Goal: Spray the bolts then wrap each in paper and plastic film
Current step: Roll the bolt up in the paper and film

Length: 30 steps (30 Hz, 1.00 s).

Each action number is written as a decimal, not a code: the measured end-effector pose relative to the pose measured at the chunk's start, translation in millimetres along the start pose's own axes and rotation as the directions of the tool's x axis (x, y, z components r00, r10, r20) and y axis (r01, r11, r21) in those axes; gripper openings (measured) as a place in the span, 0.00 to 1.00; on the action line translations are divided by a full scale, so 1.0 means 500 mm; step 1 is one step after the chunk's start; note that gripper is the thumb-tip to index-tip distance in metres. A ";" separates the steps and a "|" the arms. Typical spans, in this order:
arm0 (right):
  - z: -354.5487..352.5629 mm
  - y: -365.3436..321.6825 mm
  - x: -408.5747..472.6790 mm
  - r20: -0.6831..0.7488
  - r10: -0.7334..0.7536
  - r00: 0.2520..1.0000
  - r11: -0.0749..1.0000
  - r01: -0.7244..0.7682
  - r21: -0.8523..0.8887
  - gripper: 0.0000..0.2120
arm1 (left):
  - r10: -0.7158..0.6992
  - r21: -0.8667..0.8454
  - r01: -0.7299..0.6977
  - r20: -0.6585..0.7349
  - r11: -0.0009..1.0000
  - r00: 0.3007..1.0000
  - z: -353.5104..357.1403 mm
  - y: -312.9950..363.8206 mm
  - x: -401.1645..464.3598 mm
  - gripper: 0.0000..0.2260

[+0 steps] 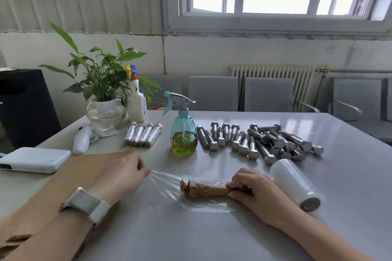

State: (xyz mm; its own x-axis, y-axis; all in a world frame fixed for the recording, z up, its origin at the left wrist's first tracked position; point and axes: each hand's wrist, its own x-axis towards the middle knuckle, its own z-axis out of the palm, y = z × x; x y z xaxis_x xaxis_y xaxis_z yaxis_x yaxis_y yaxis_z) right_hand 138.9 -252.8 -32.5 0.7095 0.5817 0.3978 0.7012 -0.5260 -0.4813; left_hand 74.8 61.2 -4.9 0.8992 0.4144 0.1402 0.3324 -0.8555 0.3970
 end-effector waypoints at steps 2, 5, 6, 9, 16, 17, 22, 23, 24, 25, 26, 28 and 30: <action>-0.001 0.002 0.001 0.001 0.004 1.000 1.000 -0.004 -0.005 0.04 | 0.006 -0.365 0.022 0.075 0.931 0.997 -0.032 0.018 0.005 0.09; 0.000 0.002 0.002 0.013 0.005 1.000 1.000 -0.005 -0.005 0.04 | 0.059 -0.674 0.099 0.208 0.732 0.976 -0.063 0.074 0.005 0.08; 0.000 0.002 0.003 0.012 0.006 1.000 1.000 -0.006 -0.006 0.04 | 0.095 -0.737 0.121 0.244 0.665 0.965 -0.066 0.100 0.004 0.08; -0.001 0.001 0.005 0.018 0.015 1.000 1.000 -0.015 -0.010 0.04 | 0.190 -0.814 0.181 0.334 0.551 0.923 -0.044 0.183 -0.001 0.09; -0.001 0.002 0.006 0.030 0.011 0.999 1.000 -0.012 0.003 0.04 | 0.210 -0.690 0.170 0.430 0.704 0.878 0.114 0.287 -0.032 0.07; -0.001 0.003 0.008 0.028 0.013 1.000 1.000 -0.014 0.012 0.04 | 0.209 -0.650 0.164 0.456 0.742 0.865 0.120 0.290 -0.031 0.08; 0.000 0.008 0.006 0.007 0.056 0.998 0.997 -0.057 0.054 0.07 | 0.144 -0.628 0.294 0.550 0.721 0.823 0.122 0.298 -0.027 0.11; 0.001 0.009 0.006 -0.009 0.085 0.996 0.994 -0.084 0.066 0.09 | 0.140 -0.631 0.300 0.550 0.715 0.824 0.124 0.299 -0.028 0.11; 0.000 0.009 0.005 -0.013 0.123 0.992 0.989 -0.121 0.085 0.13 | 0.138 -0.628 0.294 0.546 0.720 0.827 0.126 0.298 -0.028 0.11; 0.000 0.009 0.003 -0.002 0.156 0.988 0.982 -0.155 0.108 0.16 | 0.139 -0.618 0.279 0.540 0.735 0.830 0.129 0.298 -0.028 0.11; -0.002 0.009 0.002 0.012 0.170 0.985 0.978 -0.170 0.123 0.17 | 0.142 -0.598 0.254 0.534 0.760 0.833 0.131 0.299 -0.027 0.10; -0.003 0.007 0.002 0.031 0.131 0.991 0.984 -0.134 0.115 0.16 | 0.146 -0.548 0.195 0.517 0.813 0.843 0.132 0.298 -0.025 0.11; -0.006 0.004 0.001 0.040 0.073 0.997 0.993 -0.076 0.088 0.12 | 0.145 -0.515 0.164 0.507 0.841 0.850 0.132 0.301 -0.026 0.11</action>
State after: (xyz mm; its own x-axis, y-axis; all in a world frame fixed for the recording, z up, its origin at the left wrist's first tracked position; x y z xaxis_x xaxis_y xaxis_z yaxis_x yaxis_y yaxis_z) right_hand 140.8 -255.5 -31.1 0.7551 0.5662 0.3304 0.6364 -0.5119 -0.5770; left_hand 131.8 -93.3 -6.9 0.9565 0.0707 -0.2832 0.2803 -0.4923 0.8240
